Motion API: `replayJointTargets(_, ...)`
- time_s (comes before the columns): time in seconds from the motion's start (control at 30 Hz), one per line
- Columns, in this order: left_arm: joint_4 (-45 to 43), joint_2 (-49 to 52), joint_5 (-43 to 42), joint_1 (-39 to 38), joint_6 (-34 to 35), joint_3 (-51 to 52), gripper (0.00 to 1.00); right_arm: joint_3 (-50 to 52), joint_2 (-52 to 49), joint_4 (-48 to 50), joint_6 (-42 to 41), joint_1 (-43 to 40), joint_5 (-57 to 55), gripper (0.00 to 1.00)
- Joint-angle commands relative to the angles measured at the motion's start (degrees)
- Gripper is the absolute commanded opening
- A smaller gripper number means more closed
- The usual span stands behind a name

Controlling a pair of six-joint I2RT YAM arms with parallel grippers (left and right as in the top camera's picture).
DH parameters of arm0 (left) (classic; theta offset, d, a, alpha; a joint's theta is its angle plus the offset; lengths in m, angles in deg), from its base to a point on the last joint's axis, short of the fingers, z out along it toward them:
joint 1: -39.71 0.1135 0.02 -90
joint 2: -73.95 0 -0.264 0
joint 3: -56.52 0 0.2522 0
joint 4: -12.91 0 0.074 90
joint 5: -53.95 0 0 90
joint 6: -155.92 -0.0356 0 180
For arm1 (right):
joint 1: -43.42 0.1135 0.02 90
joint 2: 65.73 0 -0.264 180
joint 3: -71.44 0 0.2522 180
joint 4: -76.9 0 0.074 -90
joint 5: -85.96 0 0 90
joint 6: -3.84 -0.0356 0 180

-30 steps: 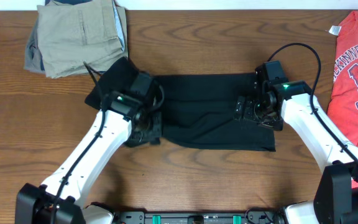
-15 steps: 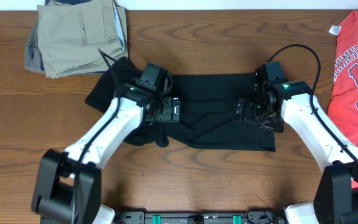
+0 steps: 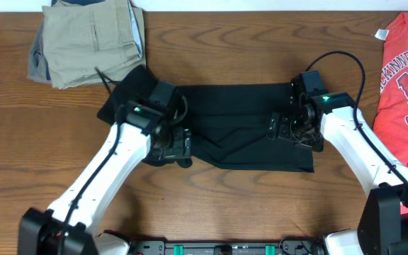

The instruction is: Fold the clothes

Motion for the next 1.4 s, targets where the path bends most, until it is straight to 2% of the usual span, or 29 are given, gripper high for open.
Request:
replayJointTargets(0.0, 0.98, 0.39, 0.2, -0.17, 0.61, 1.25, 0.75, 0.13, -0.26, 0.55, 0.44, 0.48, -0.55, 0.99)
replayJointTargets(0.23, -4.74, 3.93, 0.04, -0.15, 2.84, 6.62, 0.75, 0.13, -0.26, 1.11, 0.44, 0.48, -0.52, 0.99)
replayJointTargets(0.47, -9.31, 8.72, -3.21, -0.15, 3.61, 7.96, 0.75, 0.13, -0.26, 0.9, 0.44, 0.48, -0.55, 0.99)
replayJointTargets(0.77, -14.95, 14.56, -3.19, -0.15, 4.5, 8.15, 0.74, 0.13, -0.26, 0.94, 0.44, 0.48, -0.57, 0.99)
replayJointTargets(0.87, -16.06, 15.82, -3.17, -0.15, 4.48, 8.15, 0.61, 0.13, -0.26, 0.92, 0.44, 0.48, -0.57, 0.99)
replayJointTargets(0.97, -15.3, 15.87, -3.17, -0.15, 4.46, 8.13, 0.35, 0.13, -0.26, 0.94, 0.44, 0.48, -0.57, 0.99)
replayJointTargets(1.0, -14.64, 15.72, -3.17, -0.15, 4.46, 8.13, 0.23, 0.13, -0.26, 0.94, 0.44, 0.48, -0.57, 0.99)
replayJointTargets(1.07, -11.82, 15.28, -3.1, -0.09, 4.42, 7.58, 0.08, 0.13, -0.26, 0.94, 0.44, 0.48, -0.57, 0.99)
replayJointTargets(1.23, -0.66, 13.97, -2.32, -0.11, 1.77, 1.44, 0.06, 0.13, -0.26, 1.11, 0.44, 0.48, -0.57, 0.99)
replayJointTargets(1.37, 7.98, 13.86, -2.29, -0.11, -3.61, -5.77, 0.06, 0.13, -0.26, 1.22, 0.44, 0.48, -0.57, 0.99)
